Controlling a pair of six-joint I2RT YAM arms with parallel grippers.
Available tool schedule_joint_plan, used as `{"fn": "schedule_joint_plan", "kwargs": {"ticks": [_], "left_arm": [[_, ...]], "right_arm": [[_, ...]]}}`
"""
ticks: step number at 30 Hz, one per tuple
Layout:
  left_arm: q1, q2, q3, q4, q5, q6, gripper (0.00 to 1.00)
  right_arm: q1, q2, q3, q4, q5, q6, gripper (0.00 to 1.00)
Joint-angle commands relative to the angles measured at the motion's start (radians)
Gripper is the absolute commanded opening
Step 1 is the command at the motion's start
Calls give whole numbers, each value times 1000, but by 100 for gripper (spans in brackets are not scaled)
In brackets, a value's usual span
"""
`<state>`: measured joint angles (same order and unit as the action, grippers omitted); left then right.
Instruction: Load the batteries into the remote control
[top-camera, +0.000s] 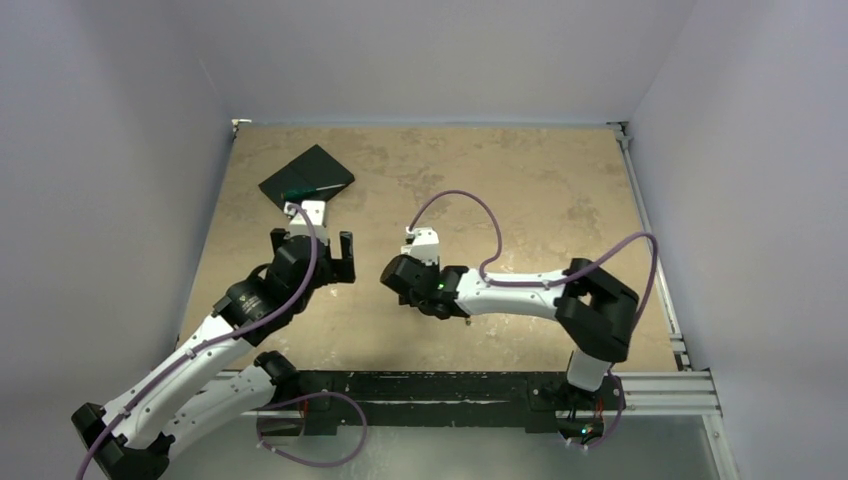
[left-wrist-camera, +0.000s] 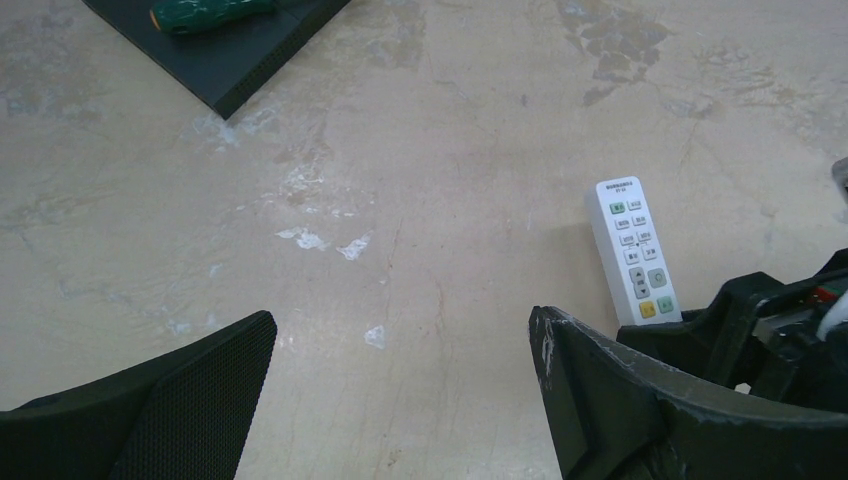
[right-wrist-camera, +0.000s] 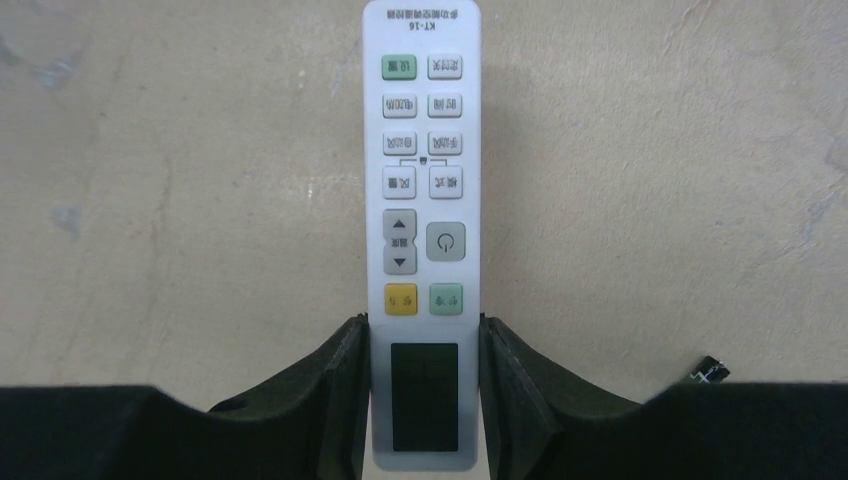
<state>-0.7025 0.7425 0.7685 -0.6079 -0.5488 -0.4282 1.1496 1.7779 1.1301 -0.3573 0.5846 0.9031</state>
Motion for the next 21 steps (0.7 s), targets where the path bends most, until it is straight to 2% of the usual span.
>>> {"fn": "schedule_joint_plan", "kwargs": {"ticks": [1, 10, 21], "left_arm": [[4, 0, 30, 34, 72, -60, 99], [4, -101, -6, 70, 279, -247, 99], [4, -210, -189, 347, 572, -415, 99]], "right_arm": [[6, -142, -90, 139, -32, -51, 0], [15, -386, -291, 270, -137, -79, 0], [15, -670, -462, 382, -316, -42, 0]]}}
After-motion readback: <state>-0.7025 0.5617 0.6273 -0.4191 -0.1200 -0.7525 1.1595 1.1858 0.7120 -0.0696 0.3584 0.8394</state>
